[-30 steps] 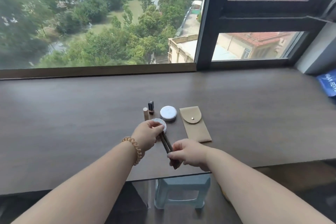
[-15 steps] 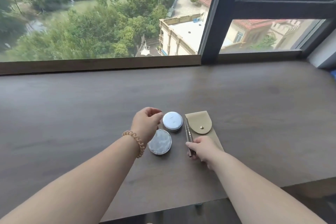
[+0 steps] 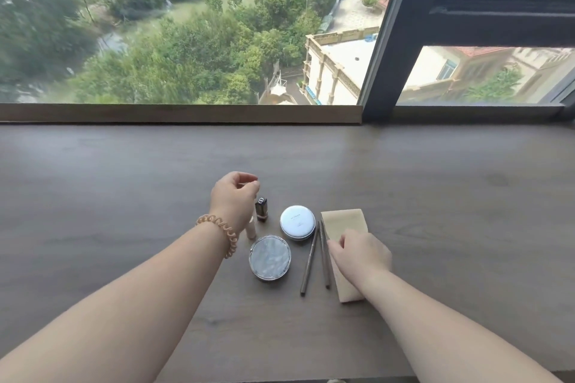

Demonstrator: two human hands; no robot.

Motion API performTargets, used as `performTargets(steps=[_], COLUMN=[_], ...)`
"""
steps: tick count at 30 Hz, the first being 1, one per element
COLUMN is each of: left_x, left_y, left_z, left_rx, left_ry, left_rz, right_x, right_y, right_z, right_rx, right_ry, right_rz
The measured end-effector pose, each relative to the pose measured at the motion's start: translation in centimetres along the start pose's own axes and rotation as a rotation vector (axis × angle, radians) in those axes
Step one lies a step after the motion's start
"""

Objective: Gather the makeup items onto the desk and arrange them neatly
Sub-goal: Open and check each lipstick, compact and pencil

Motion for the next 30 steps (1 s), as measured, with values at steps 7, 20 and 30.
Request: performTargets(steps=[7, 20, 30], left_x=[0.1, 2.4, -0.9], left_y=[0.3, -1.3, -12.1], left_z=[1.1, 1.2, -6.9], left_rx=[-0.040, 0.174, 0.284], left_ry=[0.133, -0.032, 0.320], left_rz=[0.555, 0.985, 0.240], right_x=[-2.1, -2.9, -11.8], right_y=[1.0, 2.0, 5.1], right_z=[1.6, 0.7, -2.6], right_rx=[-0.156, -0.291, -0.489], right_ry=[-0.100, -0.118, -0.027], right_rz=[0.146, 0.469, 0.885])
Point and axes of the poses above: each hand's wrist, its own z-axis towards the middle knuckle, its own x-axis out of the palm, y = z × x, the point moved 1 cm from there along z, towards the middle knuckle, and after that the axes turned 5 degrees about -x, right-handed, at the moved point
